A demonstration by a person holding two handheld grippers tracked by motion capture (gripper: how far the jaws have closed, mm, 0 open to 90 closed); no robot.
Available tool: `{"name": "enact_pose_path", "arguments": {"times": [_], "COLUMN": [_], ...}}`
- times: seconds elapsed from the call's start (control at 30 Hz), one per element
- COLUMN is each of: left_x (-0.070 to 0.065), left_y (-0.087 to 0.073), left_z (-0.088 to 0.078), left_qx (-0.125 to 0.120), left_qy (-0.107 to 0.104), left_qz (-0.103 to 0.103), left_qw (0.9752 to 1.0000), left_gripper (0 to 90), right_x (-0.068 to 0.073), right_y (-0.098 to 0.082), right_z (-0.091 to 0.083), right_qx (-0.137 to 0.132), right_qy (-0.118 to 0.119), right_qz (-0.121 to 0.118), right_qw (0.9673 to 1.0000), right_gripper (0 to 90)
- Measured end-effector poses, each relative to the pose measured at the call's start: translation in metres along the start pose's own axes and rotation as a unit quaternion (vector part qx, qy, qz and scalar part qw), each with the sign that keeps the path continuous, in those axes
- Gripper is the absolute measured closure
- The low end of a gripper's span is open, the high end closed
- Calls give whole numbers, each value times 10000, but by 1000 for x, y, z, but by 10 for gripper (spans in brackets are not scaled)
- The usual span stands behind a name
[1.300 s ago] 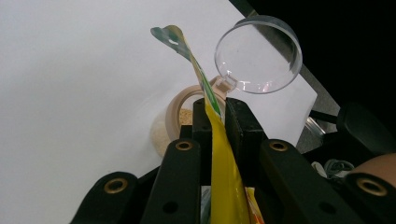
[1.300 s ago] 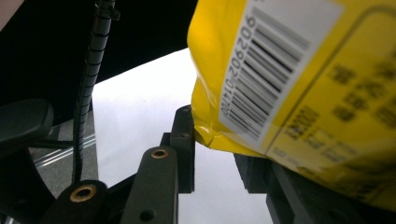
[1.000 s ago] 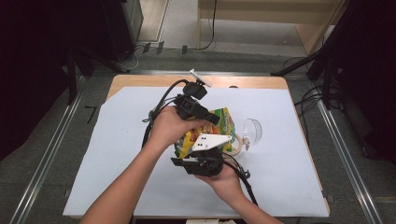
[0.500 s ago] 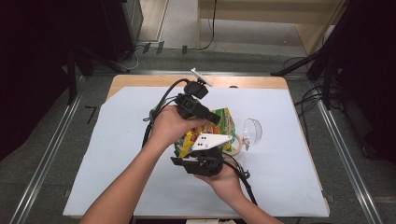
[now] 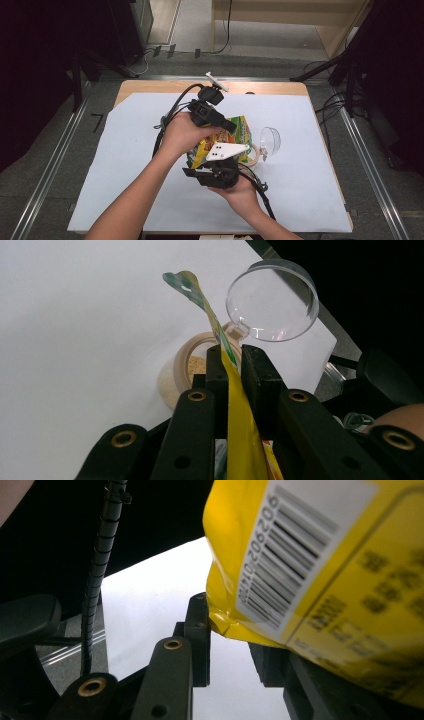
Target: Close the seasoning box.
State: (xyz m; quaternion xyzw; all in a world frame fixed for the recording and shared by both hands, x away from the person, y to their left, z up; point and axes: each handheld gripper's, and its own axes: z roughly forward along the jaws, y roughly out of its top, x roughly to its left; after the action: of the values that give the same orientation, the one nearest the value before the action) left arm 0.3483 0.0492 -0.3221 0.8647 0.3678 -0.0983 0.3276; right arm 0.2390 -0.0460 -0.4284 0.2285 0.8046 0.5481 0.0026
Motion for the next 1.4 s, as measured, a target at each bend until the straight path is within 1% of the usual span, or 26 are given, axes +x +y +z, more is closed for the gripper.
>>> {"name": "enact_pose_path", "arguments": {"times": [0.3,0.43,0.5,0.57,0.67,0.77,0.93,1.13,1.33,1.4], "left_x": [-3,-4,-3,-1,-1,-2,-2,-4,0,0], "left_y": [2,2,1,0,-1,1,2,5,2,1], "left_z": [0,-1,0,0,-1,-1,0,-1,0,0], "left_qx": [2,-2,13,-21,-48,10,16,75,1,0], "left_qy": [35,40,48,45,26,49,43,86,56,81], "left_qz": [48,84,67,39,32,44,21,71,41,44], "left_qw": [10000,10000,10000,10000,10000,10000,10000,9999,10000,10000], "left_gripper": [829,828,828,827,827,827,827,827,832,832], "right_x": [-1,0,0,0,0,1,0,1,-1,-1], "right_y": [-1,1,1,0,0,1,0,2,1,1], "right_z": [0,-1,0,0,0,1,0,-2,0,0], "right_qx": [-20,-53,-48,6,20,-25,-27,-86,20,23], "right_qy": [-23,-48,-25,-7,-51,-38,-52,-26,-61,-41], "right_qz": [26,-3,-8,30,-42,-48,-11,36,-20,-29], "right_qw": [10000,10000,10000,10000,10000,10000,10000,10000,10000,10000], "right_gripper": [736,735,735,736,731,725,733,734,735,735]}}
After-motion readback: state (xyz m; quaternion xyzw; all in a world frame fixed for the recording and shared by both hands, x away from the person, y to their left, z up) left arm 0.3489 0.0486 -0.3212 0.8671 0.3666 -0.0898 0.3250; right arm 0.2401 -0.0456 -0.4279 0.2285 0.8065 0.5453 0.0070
